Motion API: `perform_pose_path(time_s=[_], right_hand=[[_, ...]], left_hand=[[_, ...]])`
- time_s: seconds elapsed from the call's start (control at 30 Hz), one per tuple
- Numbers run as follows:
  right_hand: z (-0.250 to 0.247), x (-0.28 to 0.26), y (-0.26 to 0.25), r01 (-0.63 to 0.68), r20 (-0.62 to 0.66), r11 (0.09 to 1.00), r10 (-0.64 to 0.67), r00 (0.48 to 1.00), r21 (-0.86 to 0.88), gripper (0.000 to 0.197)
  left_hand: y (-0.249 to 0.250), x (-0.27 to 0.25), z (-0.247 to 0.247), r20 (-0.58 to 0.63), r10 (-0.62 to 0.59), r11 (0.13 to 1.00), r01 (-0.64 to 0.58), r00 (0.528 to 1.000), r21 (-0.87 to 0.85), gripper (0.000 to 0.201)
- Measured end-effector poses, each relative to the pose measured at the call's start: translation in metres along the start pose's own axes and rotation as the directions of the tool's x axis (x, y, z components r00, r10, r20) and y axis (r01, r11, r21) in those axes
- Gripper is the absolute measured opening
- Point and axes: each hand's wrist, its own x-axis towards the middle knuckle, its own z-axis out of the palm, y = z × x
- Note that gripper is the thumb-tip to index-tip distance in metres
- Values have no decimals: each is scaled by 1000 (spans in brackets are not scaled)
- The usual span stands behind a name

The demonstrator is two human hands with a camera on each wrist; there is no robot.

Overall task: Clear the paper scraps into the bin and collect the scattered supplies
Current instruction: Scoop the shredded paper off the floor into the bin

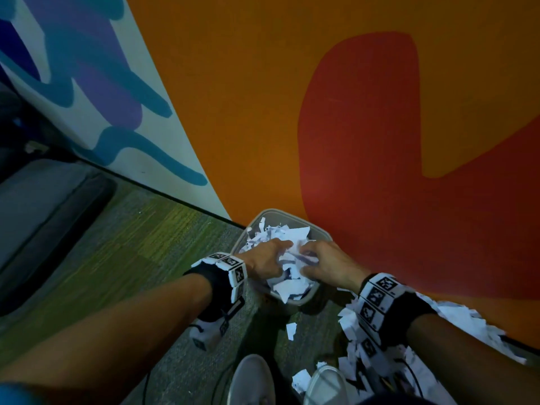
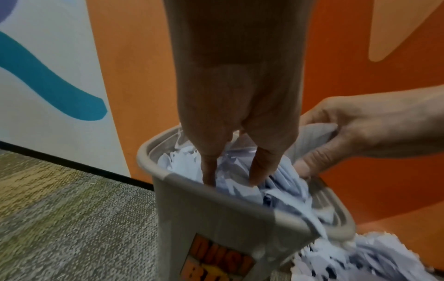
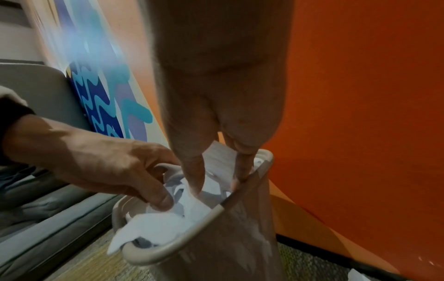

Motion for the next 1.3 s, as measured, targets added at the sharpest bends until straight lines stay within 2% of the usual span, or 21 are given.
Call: perform_pose_path(time_s=[0.07, 0.2, 0.33, 0.5, 0.53, 0.6, 0.67, 0.7, 0.8, 1.07, 1.17, 1.23, 1.3], right_hand=[[-4, -2, -2, 27, 4, 999, -26, 1000, -33, 55], [-13, -5, 0, 52, 33, 998, -51, 998, -42, 72], [-24, -12, -5, 101, 66, 995, -100, 993, -16, 78], [-29, -15, -15, 159, -22, 987, -158, 987, 13, 69], [-28, -13, -16, 160, -39, 987, -160, 986, -5, 68], [-24, -4, -16, 137, -22, 985, -140, 990, -106, 61], [-15, 7, -13, 101, 41, 984, -96, 995, -147, 38], [-9, 14, -10, 77, 76, 985, -66, 995, -152, 32], [11, 33, 0, 26, 136, 984, -2, 991, -175, 45], [32, 56, 0, 38, 186, 946, 23, 982, -322, 45], [24, 58, 1, 30, 185, 961, 23, 982, -276, 39], [10, 52, 2, 25, 168, 981, 8, 986, -194, 59], [-7, 40, 2, 37, 115, 993, -24, 993, -108, 63]], left_hand=[[4, 2, -9, 4, 10, 999, -11, 1000, 35, 68], [0, 0, -40, -10, -18, 995, 19, 1000, 100, 74], [-3, -13, -66, -20, -26, 990, 28, 999, 140, 81], [-13, -13, -70, -206, 39, 984, -1, 978, 181, 55], [-14, -12, -66, -204, 51, 986, -17, 978, 166, 54], [-15, -10, -53, -131, 70, 989, -52, 989, 136, 63], [-16, -4, -36, -30, 66, 992, -62, 997, 112, 78], [-18, 2, -27, 2, 58, 987, -58, 998, 151, 85], [-32, 22, -7, 39, -1, 965, -9, 999, 262, 94], [-54, 53, 13, 29, -23, 969, 15, 999, 248, 93], [-52, 51, 7, 53, -28, 976, 16, 998, 218, 92], [-42, 45, -6, 86, -24, 986, 9, 996, 168, 91], [-26, 35, -22, 97, -34, 984, 17, 995, 175, 95]])
